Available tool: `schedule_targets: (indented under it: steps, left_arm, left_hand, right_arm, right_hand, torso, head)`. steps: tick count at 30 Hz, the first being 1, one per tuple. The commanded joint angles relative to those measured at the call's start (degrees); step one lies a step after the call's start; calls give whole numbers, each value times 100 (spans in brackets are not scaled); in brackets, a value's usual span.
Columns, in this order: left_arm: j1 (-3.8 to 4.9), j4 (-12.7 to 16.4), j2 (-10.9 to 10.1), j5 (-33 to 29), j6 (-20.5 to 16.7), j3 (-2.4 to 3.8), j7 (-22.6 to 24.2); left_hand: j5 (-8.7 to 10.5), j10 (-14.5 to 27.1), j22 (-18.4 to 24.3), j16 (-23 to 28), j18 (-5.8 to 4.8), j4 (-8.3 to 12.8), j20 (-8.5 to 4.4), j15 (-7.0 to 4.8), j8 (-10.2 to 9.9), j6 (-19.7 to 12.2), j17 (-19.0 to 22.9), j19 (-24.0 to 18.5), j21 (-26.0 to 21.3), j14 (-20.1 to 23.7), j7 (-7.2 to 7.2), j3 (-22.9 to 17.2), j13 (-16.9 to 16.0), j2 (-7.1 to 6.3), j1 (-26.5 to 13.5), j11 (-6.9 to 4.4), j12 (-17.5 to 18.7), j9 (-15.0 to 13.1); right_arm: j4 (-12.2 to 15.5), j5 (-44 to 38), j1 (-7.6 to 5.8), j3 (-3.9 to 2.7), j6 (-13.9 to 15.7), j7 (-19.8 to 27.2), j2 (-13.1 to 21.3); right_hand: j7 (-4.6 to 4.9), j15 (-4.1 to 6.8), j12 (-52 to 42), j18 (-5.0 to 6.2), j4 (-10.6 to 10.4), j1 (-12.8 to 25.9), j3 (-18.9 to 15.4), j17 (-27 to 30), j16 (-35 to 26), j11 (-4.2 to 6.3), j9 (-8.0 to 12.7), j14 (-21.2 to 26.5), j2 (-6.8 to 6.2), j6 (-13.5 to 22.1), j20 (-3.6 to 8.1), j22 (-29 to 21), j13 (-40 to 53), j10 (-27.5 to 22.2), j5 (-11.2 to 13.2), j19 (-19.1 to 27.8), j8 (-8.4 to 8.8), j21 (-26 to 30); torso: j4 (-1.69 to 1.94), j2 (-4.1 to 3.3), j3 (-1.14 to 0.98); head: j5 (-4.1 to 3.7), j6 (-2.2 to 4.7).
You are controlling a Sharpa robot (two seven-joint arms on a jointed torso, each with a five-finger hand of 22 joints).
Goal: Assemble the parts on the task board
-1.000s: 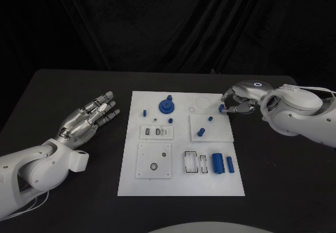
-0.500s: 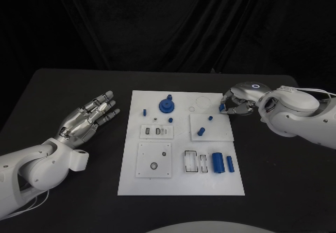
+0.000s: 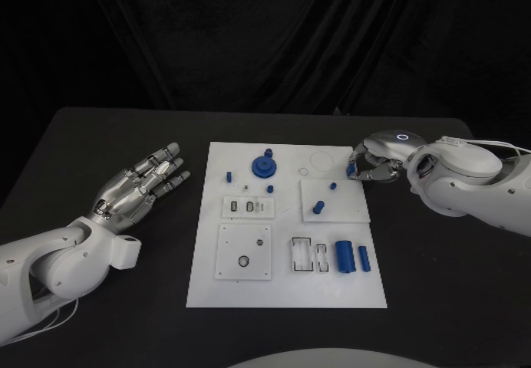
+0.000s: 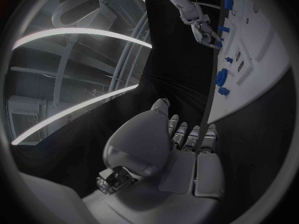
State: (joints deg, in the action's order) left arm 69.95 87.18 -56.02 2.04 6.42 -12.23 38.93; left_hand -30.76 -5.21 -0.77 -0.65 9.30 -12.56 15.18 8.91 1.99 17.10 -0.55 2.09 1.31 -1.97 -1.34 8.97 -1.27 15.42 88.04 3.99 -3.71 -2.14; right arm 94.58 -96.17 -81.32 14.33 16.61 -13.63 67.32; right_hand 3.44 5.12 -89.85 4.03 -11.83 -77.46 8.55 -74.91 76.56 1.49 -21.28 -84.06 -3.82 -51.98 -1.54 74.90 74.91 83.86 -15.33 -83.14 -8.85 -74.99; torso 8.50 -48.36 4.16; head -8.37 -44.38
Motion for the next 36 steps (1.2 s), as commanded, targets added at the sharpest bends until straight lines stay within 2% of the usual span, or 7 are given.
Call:
schedule_targets:
  steps: [1,5,13,19,24,28,36]
  left_arm:
    - [-13,7,10,5,77,4,679]
    - [-14,4,11,5,80,4,676]
    - [-16,-5,13,5,86,4,660]
    - [-20,-4,-1,5,88,4,658]
    - [-23,0,-11,5,84,4,656]
    - [-24,0,-15,5,79,4,652]
    - [-24,1,-10,5,72,4,646]
  left_hand:
    - [-22,3,-9,-23,99,8,35,44,28,9,-10,-11,37,5,-36,-18,-8,-14,49,18,-28,-5]
    - [-22,3,-9,-23,99,8,35,44,28,9,-10,-11,37,5,-36,-18,-8,-14,49,18,-28,-5]
    - [-23,5,-8,-22,99,14,37,47,26,-1,-9,-12,35,7,-38,-25,-8,-13,48,21,-27,-4]
    - [-23,5,-8,-22,99,14,37,47,26,-1,-9,-12,35,7,-38,-25,-8,-13,48,21,-27,-4]
    - [-23,5,-8,-22,99,14,37,47,26,-1,-9,-12,35,7,-38,-25,-8,-13,48,21,-27,-4]
    - [-23,4,-8,-22,99,20,39,50,25,-4,-9,-11,36,7,-37,-31,-8,-14,46,27,-28,-3]
    - [-23,0,-9,-23,99,23,40,51,26,1,-10,-9,37,5,-36,-33,-9,-15,45,29,-31,-4]
  right_arm:
    - [-18,-19,16,-1,136,-26,-14]
    - [-34,-19,17,-1,166,-29,-36]
    - [-42,-19,18,-2,245,-38,-60]
    - [44,-19,16,-3,467,13,-38]
    - [299,-19,-5,-9,827,116,2]
    - [594,-19,-114,-12,996,153,-30]
    - [1058,-22,-264,-15,858,188,-432]
  right_hand:
    - [-11,-5,-15,-45,52,-53,3,-469,-18,19,-49,-363,8,-59,16,730,1509,614,-61,-39,-36,25]
    - [-34,6,-15,-45,67,-69,23,-471,-16,36,-134,-363,55,-91,25,736,1509,614,-160,-40,-92,29]
    - [-88,44,-15,-44,76,-25,105,-478,-12,82,-412,-365,154,-57,60,759,1509,614,-759,-45,-208,48]
    - [-96,50,-15,-46,94,-29,130,-486,-2,90,-470,-367,150,-79,66,769,1509,614,-861,-49,-241,45]
    - [-94,52,-15,-50,116,-39,148,-500,17,91,-516,-371,135,-127,70,782,1509,614,-918,-59,-277,30]
    - [-90,53,-15,-51,136,-54,161,-505,23,90,-535,-373,123,-142,71,787,1509,614,-951,-63,-288,25]
    - [-77,52,-15,-61,157,-67,180,-541,72,84,-557,-384,120,-152,73,811,1509,614,-982,-85,-297,-18]
  torso:
    - [2,0,-1]
    - [2,0,-1]
    - [3,-1,-1]
    - [0,0,0]
    - [0,-2,-1]
    - [-2,-1,-3]
    - [3,2,1]
  head:
    - [1,-7]
    - [1,-9]
    - [3,-11]
    - [33,-6]
    - [72,-2]
    - [93,1]
    - [121,-14]
